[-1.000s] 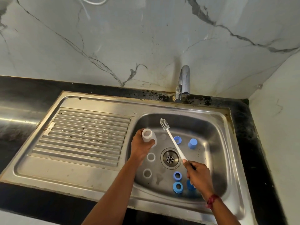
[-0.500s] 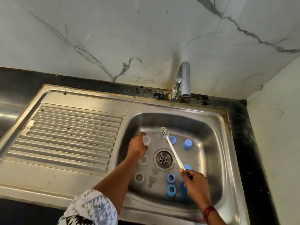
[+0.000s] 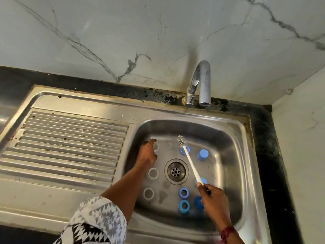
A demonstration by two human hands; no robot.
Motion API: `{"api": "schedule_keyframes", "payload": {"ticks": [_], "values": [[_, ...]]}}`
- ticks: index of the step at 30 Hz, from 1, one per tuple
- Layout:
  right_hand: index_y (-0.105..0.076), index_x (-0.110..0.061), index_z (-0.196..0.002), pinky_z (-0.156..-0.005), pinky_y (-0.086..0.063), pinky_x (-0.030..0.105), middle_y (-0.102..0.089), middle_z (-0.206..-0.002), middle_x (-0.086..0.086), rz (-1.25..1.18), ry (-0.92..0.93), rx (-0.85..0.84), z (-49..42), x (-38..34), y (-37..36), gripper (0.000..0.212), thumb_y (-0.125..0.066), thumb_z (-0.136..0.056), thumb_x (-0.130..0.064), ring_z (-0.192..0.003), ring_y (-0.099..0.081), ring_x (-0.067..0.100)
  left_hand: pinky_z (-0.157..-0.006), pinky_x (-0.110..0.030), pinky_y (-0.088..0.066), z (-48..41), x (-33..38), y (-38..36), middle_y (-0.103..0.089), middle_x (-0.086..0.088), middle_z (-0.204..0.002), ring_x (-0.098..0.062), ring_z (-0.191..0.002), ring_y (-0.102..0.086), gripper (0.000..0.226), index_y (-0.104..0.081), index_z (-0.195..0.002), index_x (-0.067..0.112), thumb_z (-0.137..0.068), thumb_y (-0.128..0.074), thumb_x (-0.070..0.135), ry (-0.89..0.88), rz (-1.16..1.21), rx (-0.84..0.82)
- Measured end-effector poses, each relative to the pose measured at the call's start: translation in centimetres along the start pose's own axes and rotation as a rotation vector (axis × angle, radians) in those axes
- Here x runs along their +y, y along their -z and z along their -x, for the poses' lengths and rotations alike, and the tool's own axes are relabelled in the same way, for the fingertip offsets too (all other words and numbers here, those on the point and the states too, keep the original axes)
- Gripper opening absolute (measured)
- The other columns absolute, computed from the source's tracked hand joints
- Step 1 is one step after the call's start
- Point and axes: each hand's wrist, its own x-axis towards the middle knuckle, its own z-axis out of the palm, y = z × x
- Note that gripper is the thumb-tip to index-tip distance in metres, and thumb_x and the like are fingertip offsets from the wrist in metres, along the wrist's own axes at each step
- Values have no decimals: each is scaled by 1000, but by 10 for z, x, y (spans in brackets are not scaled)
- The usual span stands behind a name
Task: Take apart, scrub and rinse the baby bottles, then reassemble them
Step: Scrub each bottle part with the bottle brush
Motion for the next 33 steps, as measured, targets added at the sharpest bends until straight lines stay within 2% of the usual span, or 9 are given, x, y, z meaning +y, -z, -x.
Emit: {"api": "schedule_keyframes", "payload": {"ticks": [5, 8, 10, 12, 17, 20, 23, 26, 33], "values": [[-71, -16, -73, -68, -54, 36, -64, -59, 0, -57, -16, 0, 0, -3, 5, 36, -59, -95, -43, -66, -63, 20, -96, -38, -49, 4, 8, 8, -51, -12, -137, -31, -123, -54, 89, -31, -152, 24, -78, -77, 7, -15, -83, 3], [-72, -19, -74, -69, -55, 34, -65, -61, -3, -91, -33, 9, 2, -4, 7, 33, -60, -95, -42, -69, -65, 19, -91, -41, -51, 13, 26, 14, -46, -12, -137, -33, -123, -48, 73, -39, -141, 18, -79, -76, 13, -98, -182, 115], [-71, -21, -73, -66, -51, 29, -65, -61, -4, -91, -24, 12, 2, -6, 8, 33, -59, -96, -42, -68, -64, 16, -96, -41, -48, 14, 40, 13, -50, -11, -134, -31, -125, -46, 58, -49, -133, 13, -81, -74, 17, -255, -226, 217], [-70, -20, -72, -61, -45, 24, -64, -60, -4, -71, -22, -1, 2, -8, 9, 36, -57, -97, -42, -66, -62, 14, -96, -39, -48, 12, 54, 10, -55, -9, -129, -29, -122, -51, 47, -55, -130, 13, -85, -70, 17, -355, -178, 210], [-68, -20, -71, -64, -46, 26, -65, -63, -4, -47, -43, -16, 2, -9, 10, 34, -57, -97, -39, -67, -62, 14, -98, -36, -44, -9, 66, -17, -62, -17, -126, -33, -117, -58, 36, -57, -127, 4, -92, -62, 7, -271, -175, -30], [-71, -20, -78, -64, -47, 22, -66, -67, -4, -30, -36, -41, 2, -9, 11, 29, -57, -97, -37, -70, -62, 12, -91, -34, -45, -16, 62, -33, -63, -20, -120, -33, -111, -60, 24, -61, -114, 2, -92, -53, -1, -202, -220, -51], [-71, -22, -86, -66, -51, 17, -65, -70, -8, -15, -32, -61, 3, -9, 12, 22, -58, -97, -36, -70, -62, 7, -93, -33, -47, -22, 64, -42, -60, -17, -123, -32, -115, -60, 27, -62, -117, 4, -94, -48, -3, -145, -275, -47], [-69, -24, -92, -59, -39, 4, -58, -70, -17, -1, -39, -63, 4, -12, 16, 18, -57, -98, -36, -71, -56, -1, -94, -33, -47, -30, 70, -47, -60, -17, -124, -31, -116, -60, 29, -61, -121, 4, -97, -46, -2, -129, -329, -29], [-70, -20, -103, -59, -34, 2, -53, -73, -21, 20, -67, -67, 2, -13, 22, 22, -58, -97, -37, -72, -52, -4, -89, -35, -51, -37, 81, -48, -65, -16, -118, -31, -109, -64, 25, -64, -120, 6, -98, -52, 4, -115, -393, -57]]}}
